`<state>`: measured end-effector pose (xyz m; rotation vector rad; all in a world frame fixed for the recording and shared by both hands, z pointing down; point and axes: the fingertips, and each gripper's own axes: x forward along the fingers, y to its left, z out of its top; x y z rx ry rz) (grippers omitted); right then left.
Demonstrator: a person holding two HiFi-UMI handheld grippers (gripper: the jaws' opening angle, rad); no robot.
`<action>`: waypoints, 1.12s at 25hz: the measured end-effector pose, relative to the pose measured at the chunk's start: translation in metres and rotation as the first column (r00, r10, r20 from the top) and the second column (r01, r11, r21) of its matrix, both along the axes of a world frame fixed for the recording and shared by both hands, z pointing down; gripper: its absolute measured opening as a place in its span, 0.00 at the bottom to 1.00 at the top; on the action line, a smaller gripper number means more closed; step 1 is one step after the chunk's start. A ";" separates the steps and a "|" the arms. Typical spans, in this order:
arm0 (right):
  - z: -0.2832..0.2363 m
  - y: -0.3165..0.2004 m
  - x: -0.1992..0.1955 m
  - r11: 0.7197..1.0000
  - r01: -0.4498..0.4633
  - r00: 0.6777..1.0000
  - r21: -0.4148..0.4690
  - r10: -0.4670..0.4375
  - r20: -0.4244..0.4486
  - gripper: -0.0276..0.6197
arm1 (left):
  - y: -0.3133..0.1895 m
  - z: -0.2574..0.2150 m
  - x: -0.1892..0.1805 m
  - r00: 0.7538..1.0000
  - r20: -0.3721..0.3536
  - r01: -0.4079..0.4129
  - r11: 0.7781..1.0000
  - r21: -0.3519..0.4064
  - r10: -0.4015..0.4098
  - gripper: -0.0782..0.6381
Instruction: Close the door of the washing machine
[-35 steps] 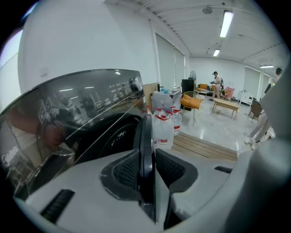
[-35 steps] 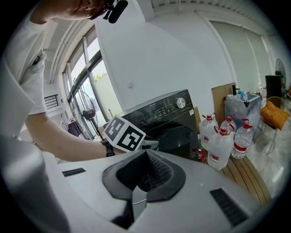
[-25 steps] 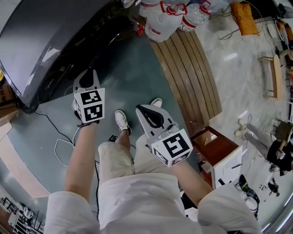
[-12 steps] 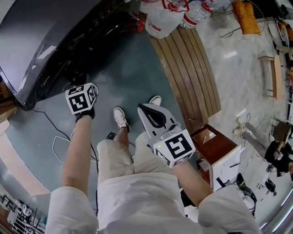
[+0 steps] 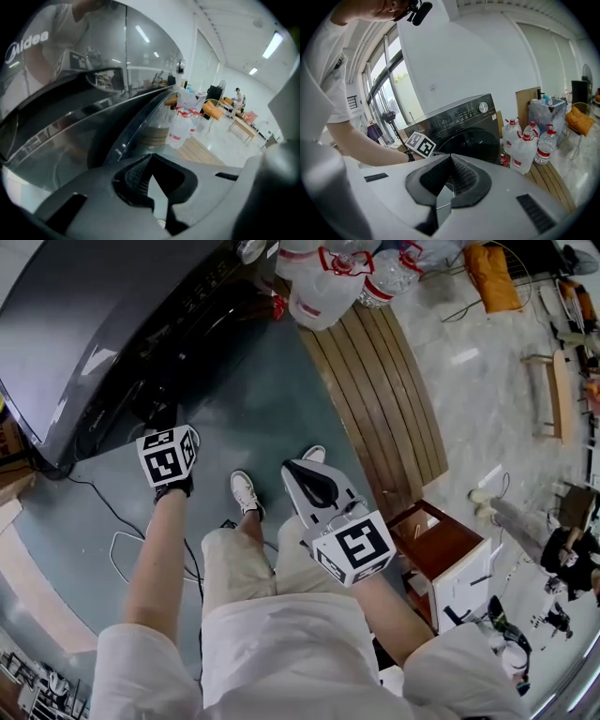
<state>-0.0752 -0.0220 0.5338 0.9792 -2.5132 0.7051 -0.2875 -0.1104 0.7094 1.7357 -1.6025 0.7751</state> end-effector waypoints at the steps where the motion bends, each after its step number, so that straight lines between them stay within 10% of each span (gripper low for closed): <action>1: -0.004 -0.001 0.001 1.000 -0.005 1.000 0.002 0.005 -0.001 0.04 | -0.001 -0.010 0.008 1.000 -0.015 -0.020 0.999 0.025 0.020 0.12; 14: -0.121 -0.019 0.007 0.981 -0.054 0.999 0.184 0.052 0.015 0.04 | 0.002 -0.181 0.086 0.943 -0.243 -0.153 0.944 0.293 0.228 0.12; 28: -0.221 -0.052 0.008 0.934 -0.034 0.999 0.355 0.029 0.020 0.04 | 0.002 -0.328 0.059 0.945 -0.208 -0.129 0.873 0.471 0.252 0.12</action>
